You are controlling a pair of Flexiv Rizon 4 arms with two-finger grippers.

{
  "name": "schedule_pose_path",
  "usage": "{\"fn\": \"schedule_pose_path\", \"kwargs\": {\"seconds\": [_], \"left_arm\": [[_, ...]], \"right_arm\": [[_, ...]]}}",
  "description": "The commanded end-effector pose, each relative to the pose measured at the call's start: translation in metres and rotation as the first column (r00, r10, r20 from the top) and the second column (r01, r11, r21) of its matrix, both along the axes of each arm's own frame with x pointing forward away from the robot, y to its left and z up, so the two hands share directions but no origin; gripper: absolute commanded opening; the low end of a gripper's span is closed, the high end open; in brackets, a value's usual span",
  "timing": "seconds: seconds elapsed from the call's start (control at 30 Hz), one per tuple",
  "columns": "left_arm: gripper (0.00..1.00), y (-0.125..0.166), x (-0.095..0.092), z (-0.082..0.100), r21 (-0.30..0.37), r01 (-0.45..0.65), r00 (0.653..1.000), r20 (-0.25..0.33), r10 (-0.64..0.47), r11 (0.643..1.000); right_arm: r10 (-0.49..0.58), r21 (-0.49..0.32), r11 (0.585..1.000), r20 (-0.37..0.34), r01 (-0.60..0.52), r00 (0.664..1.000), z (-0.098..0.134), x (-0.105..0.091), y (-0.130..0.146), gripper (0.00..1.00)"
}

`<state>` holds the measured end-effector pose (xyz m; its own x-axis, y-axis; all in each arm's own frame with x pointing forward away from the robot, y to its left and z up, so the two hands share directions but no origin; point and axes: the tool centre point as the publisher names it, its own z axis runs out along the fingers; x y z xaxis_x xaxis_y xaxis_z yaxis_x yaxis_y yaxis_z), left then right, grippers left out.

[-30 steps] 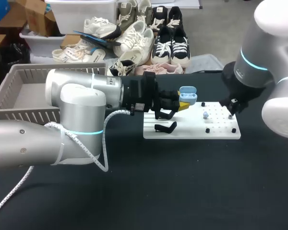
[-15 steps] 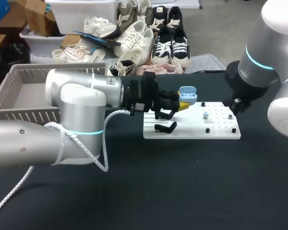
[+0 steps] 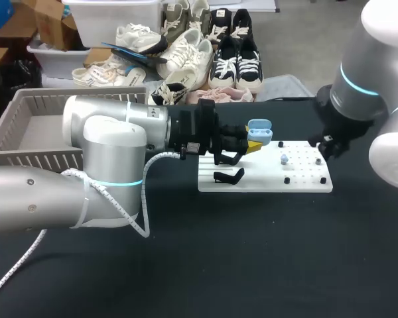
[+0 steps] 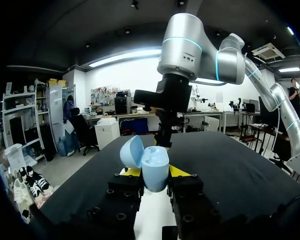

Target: Pick up each earbud case from the left stands, insert the matching earbuds, close the lid, and place the case in the box.

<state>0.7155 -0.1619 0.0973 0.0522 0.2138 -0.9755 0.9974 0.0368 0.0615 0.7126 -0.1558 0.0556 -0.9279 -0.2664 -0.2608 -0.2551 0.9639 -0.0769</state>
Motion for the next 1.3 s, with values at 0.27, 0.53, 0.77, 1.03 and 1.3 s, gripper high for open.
{"fn": "schedule_pose_path", "kwargs": {"seconds": [0.27, 0.53, 0.77, 1.03, 1.3], "left_arm": [[0.0, 0.0, -0.001, -0.001, -0.003, -0.002, 1.0, 0.002, 0.002, 1.0], [0.0, 0.0, -0.001, -0.001, -0.003, -0.002, 1.0, 0.002, 0.002, 1.0], [0.0, 0.0, -0.001, -0.001, -0.003, -0.002, 1.0, 0.002, 0.002, 1.0], [0.0, 0.0, -0.001, -0.001, -0.003, -0.002, 1.0, 0.002, 0.002, 1.0], [0.0, 0.0, -0.001, -0.001, -0.003, -0.002, 1.0, 0.002, 0.002, 1.0]], "right_arm": [[-0.48, -0.051, 0.876, -0.031, 0.479, 0.876, 0.021, -0.043, -0.003, 0.0], [-0.746, 0.018, 0.664, -0.066, 0.748, 0.663, 0.045, -0.08, 0.006, 0.0], [-0.847, 0.038, 0.527, -0.056, 0.849, 0.528, 0.082, -0.1, 0.028, 0.0], [-0.902, 0.038, 0.432, 0.009, 0.901, 0.432, 0.126, -0.098, 0.059, 0.0], [-0.903, 0.064, 0.43, 0.043, 0.9, 0.428, 0.151, -0.068, 0.088, 0.0]]}}
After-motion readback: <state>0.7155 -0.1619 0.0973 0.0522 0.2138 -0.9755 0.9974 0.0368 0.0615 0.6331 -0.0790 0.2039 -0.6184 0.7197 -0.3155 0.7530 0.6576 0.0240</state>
